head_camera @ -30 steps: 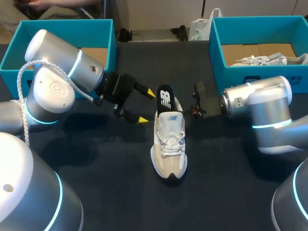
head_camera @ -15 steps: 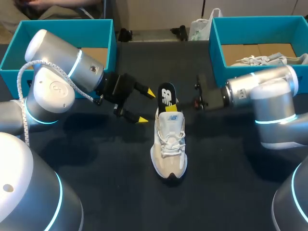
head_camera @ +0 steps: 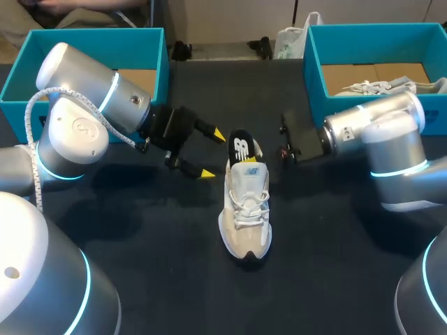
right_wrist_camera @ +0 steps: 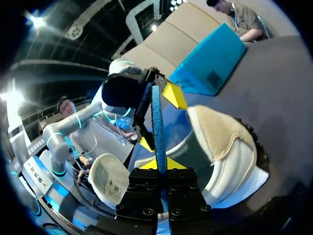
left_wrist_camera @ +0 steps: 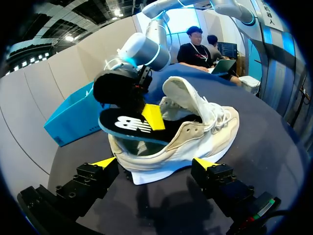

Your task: Take the shoe out of the shoebox, open the shoe tongue, remove and reinsert the insole, then place the shoe into the shoebox

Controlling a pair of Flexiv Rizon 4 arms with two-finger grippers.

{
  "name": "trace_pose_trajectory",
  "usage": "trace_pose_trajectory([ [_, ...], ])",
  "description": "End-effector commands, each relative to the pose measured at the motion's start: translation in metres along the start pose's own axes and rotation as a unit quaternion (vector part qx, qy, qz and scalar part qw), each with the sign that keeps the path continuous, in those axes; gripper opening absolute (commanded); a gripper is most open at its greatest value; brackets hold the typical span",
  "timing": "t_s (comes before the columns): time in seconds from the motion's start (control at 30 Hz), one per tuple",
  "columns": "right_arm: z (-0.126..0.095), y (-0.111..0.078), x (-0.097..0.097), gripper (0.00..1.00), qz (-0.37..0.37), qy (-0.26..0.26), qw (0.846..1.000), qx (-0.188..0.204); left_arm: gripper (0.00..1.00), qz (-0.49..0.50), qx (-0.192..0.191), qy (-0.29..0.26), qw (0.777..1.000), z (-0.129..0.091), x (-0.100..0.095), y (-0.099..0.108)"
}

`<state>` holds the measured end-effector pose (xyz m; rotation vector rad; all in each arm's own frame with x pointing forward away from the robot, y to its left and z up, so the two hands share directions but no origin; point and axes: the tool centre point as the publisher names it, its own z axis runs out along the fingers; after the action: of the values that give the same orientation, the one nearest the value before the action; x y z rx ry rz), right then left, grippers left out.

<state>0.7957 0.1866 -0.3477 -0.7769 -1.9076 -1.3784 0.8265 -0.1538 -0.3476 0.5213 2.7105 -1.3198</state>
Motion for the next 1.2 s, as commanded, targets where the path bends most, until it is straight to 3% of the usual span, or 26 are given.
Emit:
trace_pose_trajectory([
  [0.03,0.007,-0.011,0.004,0.0,0.005,-0.009,1.0,-0.008,1.0,0.0,-0.002,0.001,1.0,0.0,0.0,-0.001],
  [0.23,0.009,-0.012,0.007,0.0,0.002,-0.021,1.0,-0.014,1.0,0.0,-0.002,0.001,1.0,0.0,0.0,-0.001],
  [0.27,0.008,-0.009,0.007,0.13,-0.002,-0.024,1.0,-0.016,1.0,0.0,-0.002,0.001,1.0,0.0,0.0,-0.001],
  [0.6,-0.001,0.014,0.007,0.19,-0.034,-0.041,0.998,-0.014,1.0,0.0,-0.002,0.001,1.0,0.0,0.0,-0.001],
  [0.8,-0.005,0.026,0.0,0.17,-0.045,-0.042,0.998,-0.012,1.0,0.0,-0.002,0.001,1.0,0.0,0.0,-0.001],
  [0.87,-0.005,0.025,-0.003,0.12,-0.04,-0.033,0.999,-0.008,1.0,0.0,-0.002,0.001,1.0,0.0,0.0,-0.001],
  [0.93,-0.004,0.02,-0.004,0.0,-0.032,-0.031,0.999,-0.007,1.0,0.0,-0.002,0.001,1.0,0.0,0.0,-0.001],
  [1.2,-0.002,-0.004,0.006,0.0,-0.002,-0.032,0.999,-0.008,1.0,0.0,-0.002,0.001,1.0,0.0,0.0,-0.001],
])
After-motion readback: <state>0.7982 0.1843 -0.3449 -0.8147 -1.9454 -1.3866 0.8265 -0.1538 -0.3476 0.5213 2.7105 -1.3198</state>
